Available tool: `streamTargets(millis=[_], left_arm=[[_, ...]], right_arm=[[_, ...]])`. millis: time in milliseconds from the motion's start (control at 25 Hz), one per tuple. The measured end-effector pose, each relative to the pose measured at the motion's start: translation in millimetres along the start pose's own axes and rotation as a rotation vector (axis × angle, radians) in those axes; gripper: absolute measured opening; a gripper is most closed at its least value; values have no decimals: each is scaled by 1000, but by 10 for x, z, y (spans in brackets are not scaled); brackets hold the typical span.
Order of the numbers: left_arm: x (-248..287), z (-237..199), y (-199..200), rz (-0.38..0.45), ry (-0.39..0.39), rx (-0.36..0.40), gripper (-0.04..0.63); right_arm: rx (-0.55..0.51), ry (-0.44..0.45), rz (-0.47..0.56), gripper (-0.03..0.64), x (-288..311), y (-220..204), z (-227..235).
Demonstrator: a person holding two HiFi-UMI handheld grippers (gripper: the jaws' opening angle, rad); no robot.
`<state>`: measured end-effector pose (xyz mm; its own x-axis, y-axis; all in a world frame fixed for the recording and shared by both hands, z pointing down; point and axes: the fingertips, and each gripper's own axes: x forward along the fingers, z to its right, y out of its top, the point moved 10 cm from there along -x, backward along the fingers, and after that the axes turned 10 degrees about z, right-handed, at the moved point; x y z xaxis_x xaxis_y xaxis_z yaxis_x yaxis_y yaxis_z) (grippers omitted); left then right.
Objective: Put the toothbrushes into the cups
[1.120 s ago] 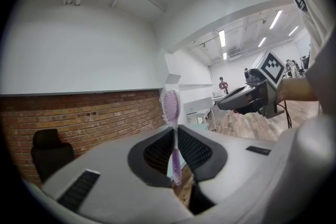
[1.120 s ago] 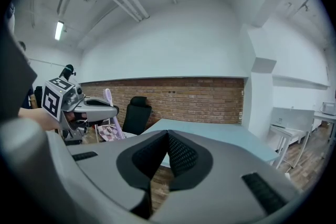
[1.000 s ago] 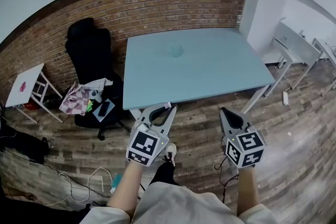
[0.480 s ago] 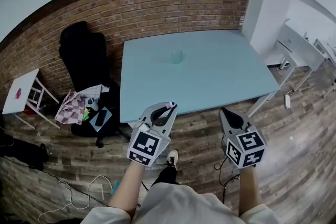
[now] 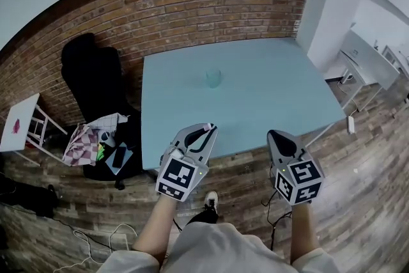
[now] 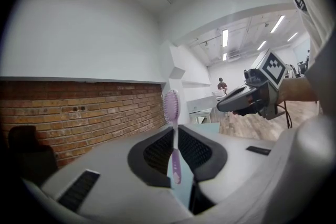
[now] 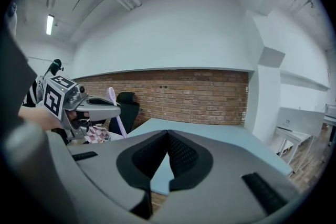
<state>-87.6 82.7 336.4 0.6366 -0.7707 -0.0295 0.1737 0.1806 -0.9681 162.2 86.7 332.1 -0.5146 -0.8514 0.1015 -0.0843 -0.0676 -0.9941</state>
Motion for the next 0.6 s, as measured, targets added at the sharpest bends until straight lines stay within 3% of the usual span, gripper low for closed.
streamTargets(millis=[600], left_arm=[[590,-751,-247,-5,-35,-31,49]], right_arm=[[17,-33,-34,-3,886,46,228]])
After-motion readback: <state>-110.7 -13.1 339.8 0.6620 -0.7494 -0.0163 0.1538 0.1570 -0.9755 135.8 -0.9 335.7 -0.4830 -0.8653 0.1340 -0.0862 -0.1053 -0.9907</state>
